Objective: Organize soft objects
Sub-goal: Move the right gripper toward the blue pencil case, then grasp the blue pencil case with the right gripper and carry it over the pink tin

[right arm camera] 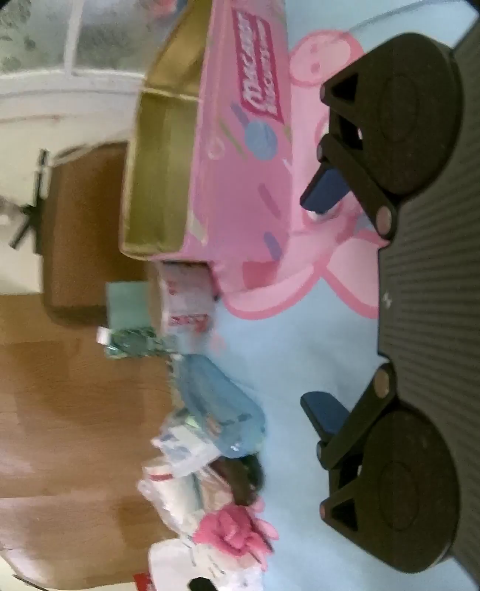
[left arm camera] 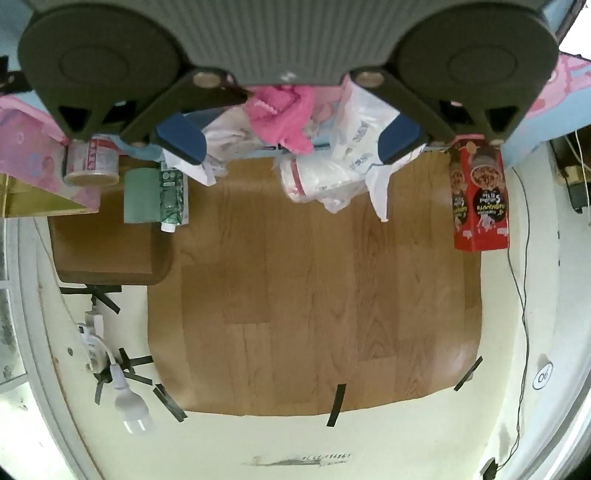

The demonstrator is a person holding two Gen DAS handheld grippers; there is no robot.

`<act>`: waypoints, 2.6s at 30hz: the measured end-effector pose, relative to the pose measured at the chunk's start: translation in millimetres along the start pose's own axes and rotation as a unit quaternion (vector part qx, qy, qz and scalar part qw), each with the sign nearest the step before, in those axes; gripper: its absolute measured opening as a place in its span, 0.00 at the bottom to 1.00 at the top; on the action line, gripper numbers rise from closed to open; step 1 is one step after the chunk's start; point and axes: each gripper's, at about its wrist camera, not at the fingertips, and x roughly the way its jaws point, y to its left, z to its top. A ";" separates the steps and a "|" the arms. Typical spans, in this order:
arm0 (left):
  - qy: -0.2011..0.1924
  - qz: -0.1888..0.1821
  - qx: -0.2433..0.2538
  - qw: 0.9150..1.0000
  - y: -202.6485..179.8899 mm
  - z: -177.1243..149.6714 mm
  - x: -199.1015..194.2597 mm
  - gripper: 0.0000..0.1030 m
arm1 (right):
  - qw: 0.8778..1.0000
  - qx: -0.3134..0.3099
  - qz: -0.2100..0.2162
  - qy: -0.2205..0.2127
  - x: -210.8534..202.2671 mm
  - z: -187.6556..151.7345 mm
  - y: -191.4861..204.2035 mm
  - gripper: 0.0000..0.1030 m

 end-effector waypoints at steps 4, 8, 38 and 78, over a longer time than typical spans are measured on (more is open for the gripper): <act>0.003 0.001 -0.002 1.000 -0.3 -0.8 0.9 1.00 | 0.998 -0.031 0.001 -0.048 -13.8 -4.1 11.5 1.00; 0.010 0.000 -0.010 1.000 0.1 -2.0 3.2 1.00 | 0.994 -0.079 0.011 -0.069 -19.1 -3.7 28.4 0.95; 0.090 -0.003 -0.101 0.991 30.4 -1.8 22.8 1.00 | 0.983 -0.107 0.111 -0.101 5.7 17.2 62.9 0.44; 0.346 -0.303 -0.184 0.869 -38.3 -4.8 27.8 0.96 | 0.974 0.051 0.221 -0.002 -53.2 -39.8 -15.8 0.56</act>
